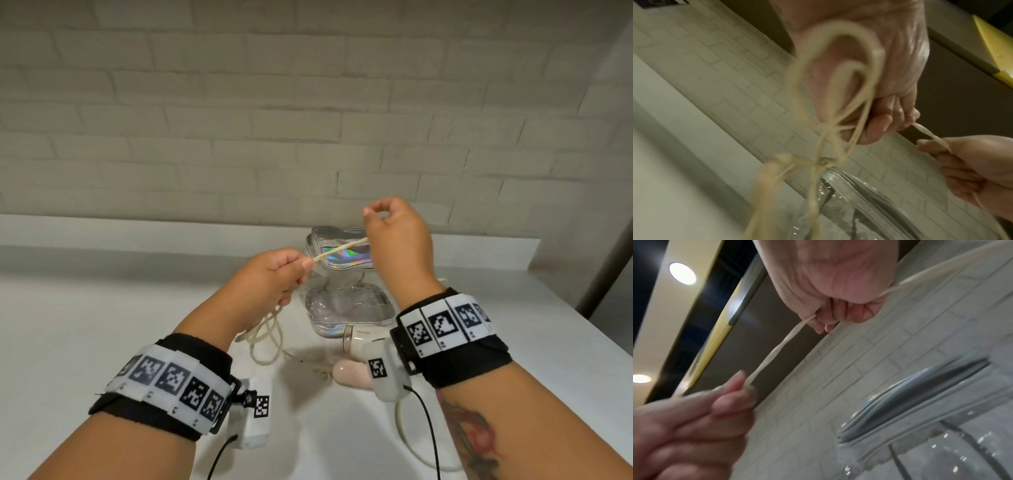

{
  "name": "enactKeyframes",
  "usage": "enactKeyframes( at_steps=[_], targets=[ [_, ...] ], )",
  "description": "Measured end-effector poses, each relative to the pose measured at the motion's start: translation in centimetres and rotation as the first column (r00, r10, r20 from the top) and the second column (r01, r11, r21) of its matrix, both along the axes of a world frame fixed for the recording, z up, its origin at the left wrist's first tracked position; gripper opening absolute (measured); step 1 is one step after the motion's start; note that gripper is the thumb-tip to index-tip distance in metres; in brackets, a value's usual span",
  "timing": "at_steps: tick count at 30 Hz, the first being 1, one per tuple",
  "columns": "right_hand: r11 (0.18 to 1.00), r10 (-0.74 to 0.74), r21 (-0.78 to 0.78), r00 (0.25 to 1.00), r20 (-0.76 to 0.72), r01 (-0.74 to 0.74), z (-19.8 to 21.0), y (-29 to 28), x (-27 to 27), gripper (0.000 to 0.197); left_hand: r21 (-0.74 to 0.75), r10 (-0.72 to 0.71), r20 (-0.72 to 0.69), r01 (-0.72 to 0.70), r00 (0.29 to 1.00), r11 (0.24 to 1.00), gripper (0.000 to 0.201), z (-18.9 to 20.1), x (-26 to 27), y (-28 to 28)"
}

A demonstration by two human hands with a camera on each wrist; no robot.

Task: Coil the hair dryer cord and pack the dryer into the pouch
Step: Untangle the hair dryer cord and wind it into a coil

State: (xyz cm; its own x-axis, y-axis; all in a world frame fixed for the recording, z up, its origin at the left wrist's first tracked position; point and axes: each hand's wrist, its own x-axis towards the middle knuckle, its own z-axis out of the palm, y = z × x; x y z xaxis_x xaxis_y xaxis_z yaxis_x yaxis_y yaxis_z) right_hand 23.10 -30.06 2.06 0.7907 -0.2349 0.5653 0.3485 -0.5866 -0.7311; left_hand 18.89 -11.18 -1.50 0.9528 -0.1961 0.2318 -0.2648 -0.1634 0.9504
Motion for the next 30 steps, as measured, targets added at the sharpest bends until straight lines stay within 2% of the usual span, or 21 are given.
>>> enactKeyframes(
  at_steps=[4, 6, 10, 12, 14, 16, 18, 20, 23, 26, 30],
  targets=[
    [0.983, -0.119, 0.137, 0.993, -0.004, 0.119, 0.4, -3.2, 0.9, 0.011, 0.059, 0.022, -0.009, -0.022, 1.0, 0.998, 0.026, -0.6, -0.3, 1.3],
    [0.977, -0.167, 0.133, 0.986, -0.02, 0.168, 0.1, -4.3, 1.1, 0.012, 0.106, 0.059, 0.006, -0.059, 0.998, 0.993, 0.027, -0.8, -0.3, 1.5],
    [0.961, -0.197, -0.196, 0.98, 0.015, 0.196, -0.9, -3.8, 0.9, 0.022, 0.15, 0.107, 0.005, -0.107, 0.994, 0.983, 0.033, -1.2, 0.3, 0.7],
    [0.921, -0.058, -0.381, 0.996, 0.067, 0.079, -1.2, -1.9, -0.2, 0.026, 0.199, 0.083, 0.004, -0.082, 0.997, 0.977, 0.032, -1.2, 0.3, -0.4],
    [0.842, 0.11, -0.535, 0.992, 0.057, -0.062, -1.6, 0.8, -1.7, 0.032, 0.261, 0.065, 0.042, -0.073, 0.997, 0.963, 0.031, -0.7, 0.3, -1.7],
    [0.781, 0.185, -0.61, 0.983, 0.019, -0.135, -2.2, 3.1, -2.8, 0.035, 0.315, 0.094, 0.09, -0.117, 0.992, 0.942, 0.03, -0.1, 0.1, -2.6],
    [0.8, 0.176, -0.583, 0.984, -0.005, -0.146, -2.4, 3.8, -3.2, 0.036, 0.294, 0.094, 0.091, -0.117, 0.991, 0.949, 0.029, 0.2, 0.2, -2.5],
    [0.868, 0.156, -0.469, 0.986, -0.05, -0.161, -2.0, 3.4, -2.9, 0.036, 0.196, 0.03, 0.047, -0.038, 0.998, 0.98, 0.022, 0.3, 0.0, -2.0],
    [0.923, 0.136, -0.354, 0.988, -0.07, -0.152, -1.3, 3.1, -2.5, 0.031, 0.037, -0.058, -0.001, 0.058, 0.998, 0.998, 0.013, 0.2, -0.1, -1.7],
    [0.963, 0.112, -0.241, 0.992, -0.052, -0.121, -0.8, 2.9, -2.0, 0.024, 0.011, -0.119, 0.013, 0.119, 0.993, 0.993, 0.009, 0.1, -0.3, -1.6],
    [0.991, 0.095, -0.087, 0.993, -0.065, -0.1, -0.4, 2.2, -1.8, 0.023, 0.043, -0.265, -0.039, 0.267, 0.963, 0.963, 0.031, -0.5, -0.7, -1.5]
  ],
)
